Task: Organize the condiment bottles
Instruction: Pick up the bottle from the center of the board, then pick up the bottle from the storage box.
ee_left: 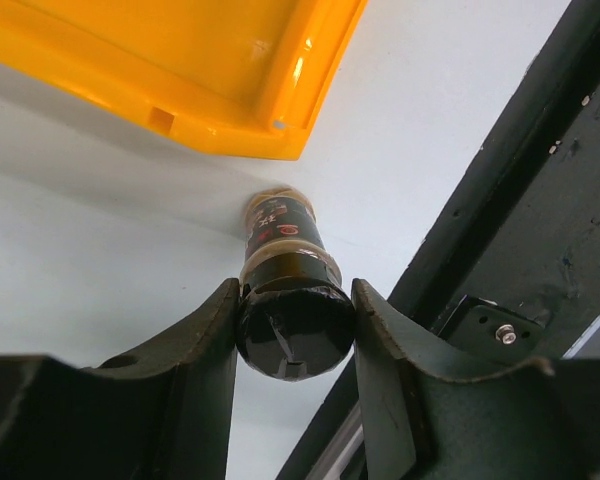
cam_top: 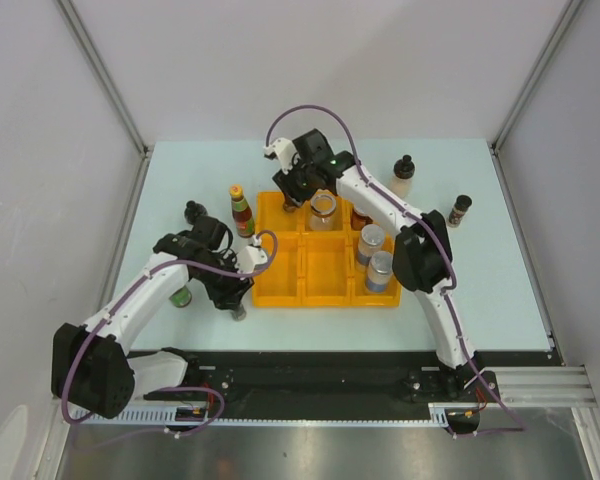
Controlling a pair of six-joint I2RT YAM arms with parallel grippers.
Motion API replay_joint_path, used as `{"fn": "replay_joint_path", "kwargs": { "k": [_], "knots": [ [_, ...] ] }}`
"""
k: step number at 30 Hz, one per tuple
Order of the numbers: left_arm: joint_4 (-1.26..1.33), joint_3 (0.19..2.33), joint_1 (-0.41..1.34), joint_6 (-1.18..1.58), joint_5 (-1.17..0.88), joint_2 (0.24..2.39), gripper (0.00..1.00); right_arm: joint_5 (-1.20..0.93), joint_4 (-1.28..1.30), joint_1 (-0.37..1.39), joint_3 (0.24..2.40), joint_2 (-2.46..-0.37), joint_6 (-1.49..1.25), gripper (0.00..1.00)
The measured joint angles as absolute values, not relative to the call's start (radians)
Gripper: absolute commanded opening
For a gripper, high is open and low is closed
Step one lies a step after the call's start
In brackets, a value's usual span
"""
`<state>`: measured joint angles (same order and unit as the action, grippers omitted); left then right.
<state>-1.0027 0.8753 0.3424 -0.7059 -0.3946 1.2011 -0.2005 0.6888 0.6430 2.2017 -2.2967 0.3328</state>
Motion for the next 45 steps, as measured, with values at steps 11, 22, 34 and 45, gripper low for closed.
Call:
{"fn": "replay_joint_path", "kwargs": {
  "k": [11, 22, 34, 45],
  "knots": [
    [-1.065, 0.974, 0.343, -0.707, -0.395, 1.15, 0.0, -0.167, 0.679, 0.656, 2.3, -2.431, 0.344, 0.12],
    [-1.093, 1.12, 0.344, -0.707, -0.424, 1.116, 0.0, -0.135, 0.642, 0.66, 2.314, -2.452, 0.353, 0.93],
    [-1.106, 1.19, 0.344, -0.701, -0.45, 1.134, 0.0, -0.113, 0.644, 0.651, 2.317, -2.447, 0.352, 1.0],
    [-0.977, 1.274, 0.356, -0.658, -0.476, 1.256, 0.0, -0.116, 0.672, 0.584, 2.21, -2.223, 0.34, 1.0]
  ]
}}
